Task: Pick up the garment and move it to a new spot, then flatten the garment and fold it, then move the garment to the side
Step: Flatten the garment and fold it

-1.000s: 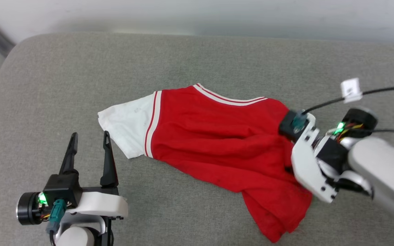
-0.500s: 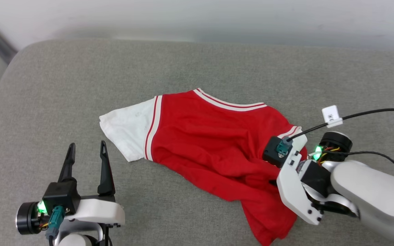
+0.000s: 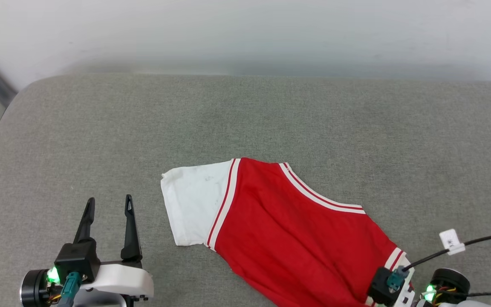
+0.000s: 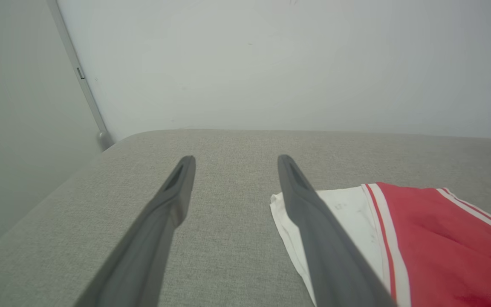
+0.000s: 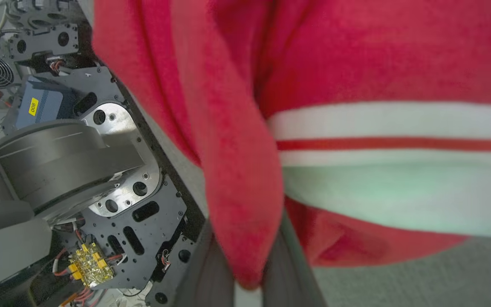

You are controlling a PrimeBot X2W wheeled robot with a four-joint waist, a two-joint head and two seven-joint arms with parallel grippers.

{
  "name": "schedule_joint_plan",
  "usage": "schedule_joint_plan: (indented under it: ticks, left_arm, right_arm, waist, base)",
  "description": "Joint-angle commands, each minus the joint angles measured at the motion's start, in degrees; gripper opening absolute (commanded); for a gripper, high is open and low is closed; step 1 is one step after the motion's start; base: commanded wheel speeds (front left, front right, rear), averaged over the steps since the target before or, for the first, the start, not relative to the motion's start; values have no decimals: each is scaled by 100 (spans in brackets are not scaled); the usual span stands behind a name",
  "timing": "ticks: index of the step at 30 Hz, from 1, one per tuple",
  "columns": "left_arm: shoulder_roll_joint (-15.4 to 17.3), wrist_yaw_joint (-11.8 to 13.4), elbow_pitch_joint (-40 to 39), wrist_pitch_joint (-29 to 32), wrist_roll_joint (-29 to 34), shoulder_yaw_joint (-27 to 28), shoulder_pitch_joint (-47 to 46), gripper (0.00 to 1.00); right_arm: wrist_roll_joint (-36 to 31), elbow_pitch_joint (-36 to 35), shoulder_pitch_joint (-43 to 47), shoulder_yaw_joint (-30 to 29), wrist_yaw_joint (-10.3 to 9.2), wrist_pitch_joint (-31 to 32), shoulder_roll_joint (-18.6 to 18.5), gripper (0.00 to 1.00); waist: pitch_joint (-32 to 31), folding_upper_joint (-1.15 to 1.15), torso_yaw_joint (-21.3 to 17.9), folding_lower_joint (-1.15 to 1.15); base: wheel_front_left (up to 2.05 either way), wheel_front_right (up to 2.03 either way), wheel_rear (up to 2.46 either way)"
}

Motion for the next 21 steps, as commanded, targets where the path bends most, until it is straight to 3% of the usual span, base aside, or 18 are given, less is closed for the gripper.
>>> schedule_joint_plan:
  ticks: [1,2,8,15,21]
  left_arm:
    - [-6,-29,22,-12,44,49,56,100]
    - [-16,-49,37,-11,57,63,76,100]
    - [-68,-122,99,-11,141,185,160,100]
    - [-134,-213,64,-12,237,247,128,100]
    - [-181,-280,37,-11,307,232,-68,100]
  right_arm:
    - [41,163,163,-67,-3,-252,122,67]
    - [79,230,210,-154,-3,-408,169,100]
    - [44,-291,-5,-872,-3,-749,-248,100]
    - [19,-1214,-484,-2136,-2,-253,-1024,100]
    - [-83,-966,-1097,-2355,-2,856,-815,100]
  waist:
    - [-9,0,-16,0]
    - [-22,0,-28,0]
    - [-127,0,-93,0]
    - [-91,0,-68,0]
    - [132,0,41,0]
  base:
    - [0,0,0]
    - [0,0,0]
    - [0,0,0]
    - [0,0,0]
    - [0,0,0]
